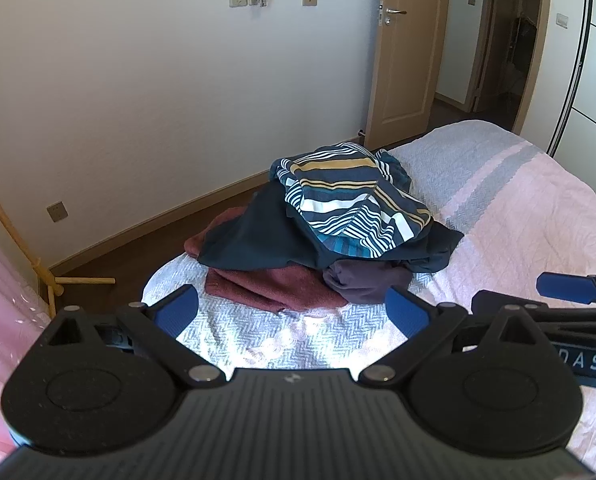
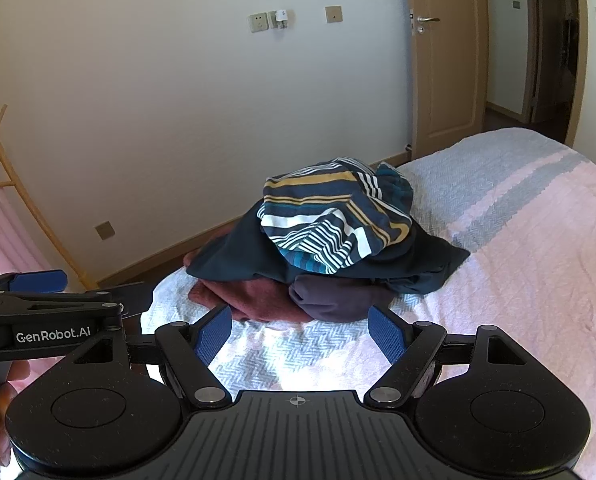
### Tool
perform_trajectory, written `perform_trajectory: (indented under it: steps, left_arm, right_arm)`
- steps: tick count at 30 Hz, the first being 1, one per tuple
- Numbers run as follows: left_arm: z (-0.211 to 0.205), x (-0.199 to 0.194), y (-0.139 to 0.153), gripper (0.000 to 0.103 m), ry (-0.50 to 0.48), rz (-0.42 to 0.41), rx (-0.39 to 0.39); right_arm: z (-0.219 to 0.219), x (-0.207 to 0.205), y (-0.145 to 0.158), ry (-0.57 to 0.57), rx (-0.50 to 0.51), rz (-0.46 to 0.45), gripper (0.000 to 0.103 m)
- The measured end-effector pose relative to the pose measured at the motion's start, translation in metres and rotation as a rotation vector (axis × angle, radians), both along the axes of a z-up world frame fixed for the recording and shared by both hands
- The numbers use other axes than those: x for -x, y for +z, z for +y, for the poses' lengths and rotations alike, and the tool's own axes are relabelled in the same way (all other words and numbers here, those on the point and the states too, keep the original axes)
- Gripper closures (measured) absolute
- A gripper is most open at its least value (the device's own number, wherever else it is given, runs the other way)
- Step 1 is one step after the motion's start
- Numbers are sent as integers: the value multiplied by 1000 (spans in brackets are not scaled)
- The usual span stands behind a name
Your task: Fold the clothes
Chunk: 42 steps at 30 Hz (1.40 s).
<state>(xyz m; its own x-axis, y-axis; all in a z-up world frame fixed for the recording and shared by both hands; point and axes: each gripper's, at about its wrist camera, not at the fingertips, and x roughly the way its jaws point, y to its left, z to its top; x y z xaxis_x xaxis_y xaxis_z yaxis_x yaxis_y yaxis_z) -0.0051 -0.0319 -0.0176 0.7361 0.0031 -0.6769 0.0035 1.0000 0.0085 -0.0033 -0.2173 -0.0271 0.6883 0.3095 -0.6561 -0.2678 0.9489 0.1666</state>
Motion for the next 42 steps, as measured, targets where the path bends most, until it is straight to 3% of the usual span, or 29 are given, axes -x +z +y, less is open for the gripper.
perform_trajectory:
  steps: [28,35,42]
  left_arm:
    - [-26,7,-6,4,47,13,-35]
    - [-23,-31,-26,4,-35,50,-38]
    - [-23,-105,-52,4,-185,79,-26]
  right_arm:
    - [-40,-8,-11,59,-10,20,25]
    - [-41,-28,-22,15,-8,47,25]
    - [-32,-79,-42,-95,17,98,25]
